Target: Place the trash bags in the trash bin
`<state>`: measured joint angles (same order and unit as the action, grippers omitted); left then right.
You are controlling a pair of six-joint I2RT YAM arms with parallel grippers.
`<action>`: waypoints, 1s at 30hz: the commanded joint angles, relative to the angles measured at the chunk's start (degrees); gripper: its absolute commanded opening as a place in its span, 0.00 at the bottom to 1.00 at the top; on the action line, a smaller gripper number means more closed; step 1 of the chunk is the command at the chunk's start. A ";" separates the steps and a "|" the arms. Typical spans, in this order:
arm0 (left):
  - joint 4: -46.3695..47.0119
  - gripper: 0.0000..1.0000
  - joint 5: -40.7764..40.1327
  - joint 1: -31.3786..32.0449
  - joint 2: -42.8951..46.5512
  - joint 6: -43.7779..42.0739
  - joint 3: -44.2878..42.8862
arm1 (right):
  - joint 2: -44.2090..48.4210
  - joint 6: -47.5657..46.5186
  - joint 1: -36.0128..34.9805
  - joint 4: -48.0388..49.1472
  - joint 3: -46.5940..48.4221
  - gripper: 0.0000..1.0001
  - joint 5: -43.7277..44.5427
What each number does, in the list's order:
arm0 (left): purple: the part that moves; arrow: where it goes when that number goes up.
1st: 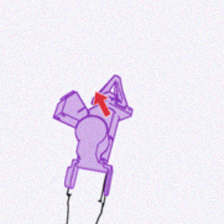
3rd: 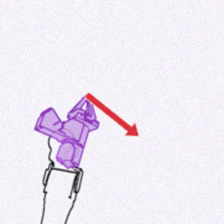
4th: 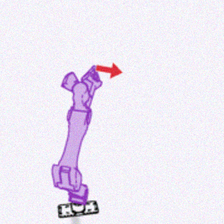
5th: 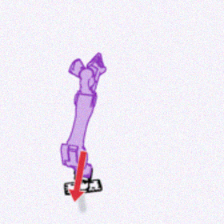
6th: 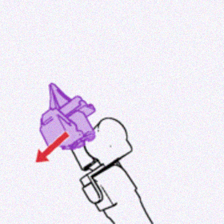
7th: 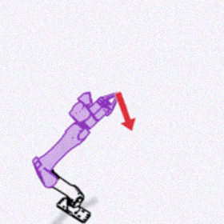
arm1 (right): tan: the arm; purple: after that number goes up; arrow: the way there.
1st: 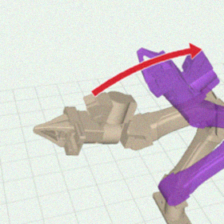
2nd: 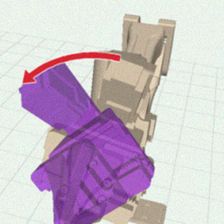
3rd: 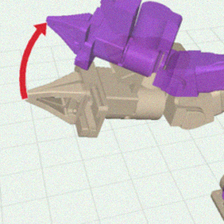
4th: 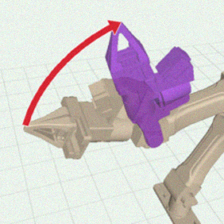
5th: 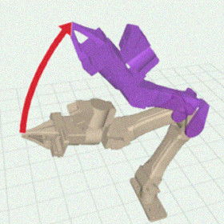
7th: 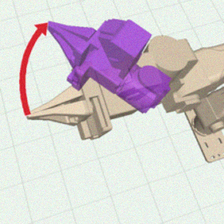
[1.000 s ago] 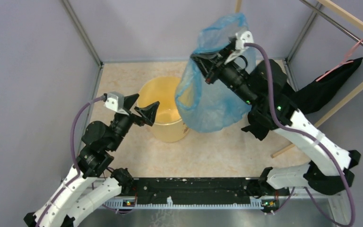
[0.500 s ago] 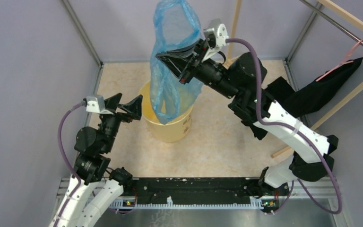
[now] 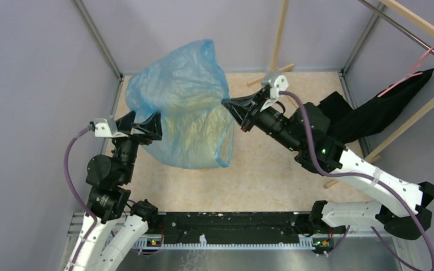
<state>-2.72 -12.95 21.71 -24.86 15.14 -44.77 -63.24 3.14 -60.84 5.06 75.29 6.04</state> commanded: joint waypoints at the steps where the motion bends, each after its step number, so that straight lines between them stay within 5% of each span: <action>1: 2.98 0.99 -0.33 -0.46 -0.54 0.34 0.07 | 2.57 -0.58 0.64 -6.76 -4.56 0.00 5.10; 10: 2.98 0.94 8.39 -0.54 -8.61 -1.81 -1.59 | 7.62 -4.36 1.30 -9.04 -7.53 0.00 21.74; 15: -2.09 0.91 16.47 -0.55 -19.80 -1.74 -5.93 | 8.31 -2.08 1.44 -7.88 -7.67 0.00 16.34; 21: -10.28 0.87 17.15 -0.57 -33.23 -0.21 -11.31 | 3.05 -1.87 1.51 -5.41 -3.07 0.00 9.15; 30: -11.28 0.82 26.56 -0.42 -39.07 -0.89 -13.06 | -11.44 2.05 6.80 -7.88 9.98 0.00 3.45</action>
<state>-14.06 8.38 21.41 -63.29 14.70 -54.98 -71.70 1.30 -58.59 -2.15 79.92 13.65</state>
